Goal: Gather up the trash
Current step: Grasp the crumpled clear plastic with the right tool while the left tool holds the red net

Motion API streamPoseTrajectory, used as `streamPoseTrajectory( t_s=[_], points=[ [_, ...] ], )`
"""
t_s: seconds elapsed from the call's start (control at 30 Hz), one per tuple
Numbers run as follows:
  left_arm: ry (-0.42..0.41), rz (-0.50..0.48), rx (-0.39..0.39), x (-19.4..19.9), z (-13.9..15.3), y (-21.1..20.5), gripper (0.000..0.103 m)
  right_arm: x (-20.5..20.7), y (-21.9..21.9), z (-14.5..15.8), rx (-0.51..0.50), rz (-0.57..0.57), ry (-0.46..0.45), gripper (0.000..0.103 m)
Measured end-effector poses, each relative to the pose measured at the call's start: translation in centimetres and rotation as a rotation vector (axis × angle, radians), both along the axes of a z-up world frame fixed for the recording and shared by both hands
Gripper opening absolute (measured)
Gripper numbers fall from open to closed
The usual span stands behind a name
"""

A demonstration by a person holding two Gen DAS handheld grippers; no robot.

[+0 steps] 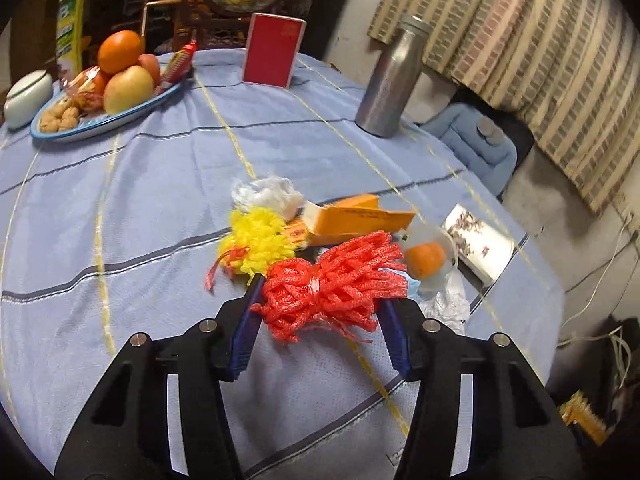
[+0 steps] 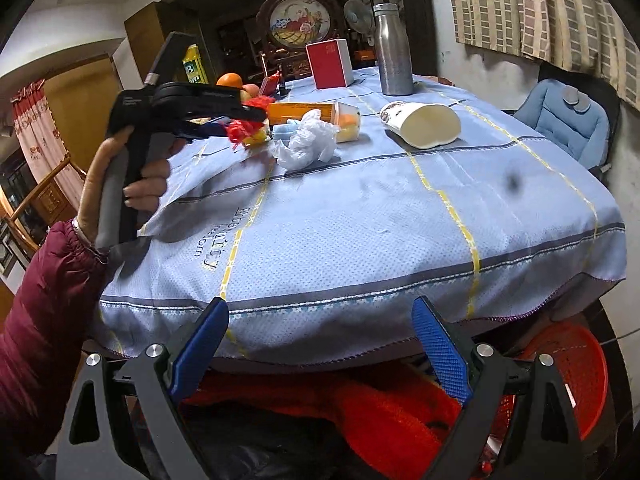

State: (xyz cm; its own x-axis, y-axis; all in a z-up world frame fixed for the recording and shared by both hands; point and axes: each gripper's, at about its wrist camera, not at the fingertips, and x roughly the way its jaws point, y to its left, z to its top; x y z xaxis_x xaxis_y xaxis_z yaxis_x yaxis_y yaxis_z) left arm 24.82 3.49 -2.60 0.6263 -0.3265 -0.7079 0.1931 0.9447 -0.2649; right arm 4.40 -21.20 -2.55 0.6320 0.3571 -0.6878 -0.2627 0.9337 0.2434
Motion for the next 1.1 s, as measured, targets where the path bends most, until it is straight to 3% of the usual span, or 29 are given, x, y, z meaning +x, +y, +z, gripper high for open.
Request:
streamPoseTrajectory(
  t_s=[0.27,0.53,0.77,0.83,0.93,1.1],
  points=[
    [0.051,0.105,0.009,0.6,-0.9,1.9,0.054,3.1,1.4,1.2,0.006,0.024,-0.030,0.091],
    [0.088,0.141,0.052,1.1,-2.0,2.0,0.054,13.4,5.6,2.4,0.003,0.043,0.005,0.091],
    [0.120,0.159,0.056,1.6,-2.5,2.3,0.056,19.3,7.2,0.8,0.053,0.037,0.115,0.069],
    [0.121,0.161,0.059,1.7,-2.6,2.2,0.056,19.7,7.7,0.7,0.009,0.027,0.117,0.065],
    [0.116,0.156,0.084,1.6,-2.7,1.8,0.057,20.1,8.0,0.1,-0.031,0.016,0.138,0.032],
    [0.127,0.156,0.095,1.7,-2.8,1.8,0.061,20.3,6.7,-0.2,0.024,-0.021,0.159,0.028]
  ],
)
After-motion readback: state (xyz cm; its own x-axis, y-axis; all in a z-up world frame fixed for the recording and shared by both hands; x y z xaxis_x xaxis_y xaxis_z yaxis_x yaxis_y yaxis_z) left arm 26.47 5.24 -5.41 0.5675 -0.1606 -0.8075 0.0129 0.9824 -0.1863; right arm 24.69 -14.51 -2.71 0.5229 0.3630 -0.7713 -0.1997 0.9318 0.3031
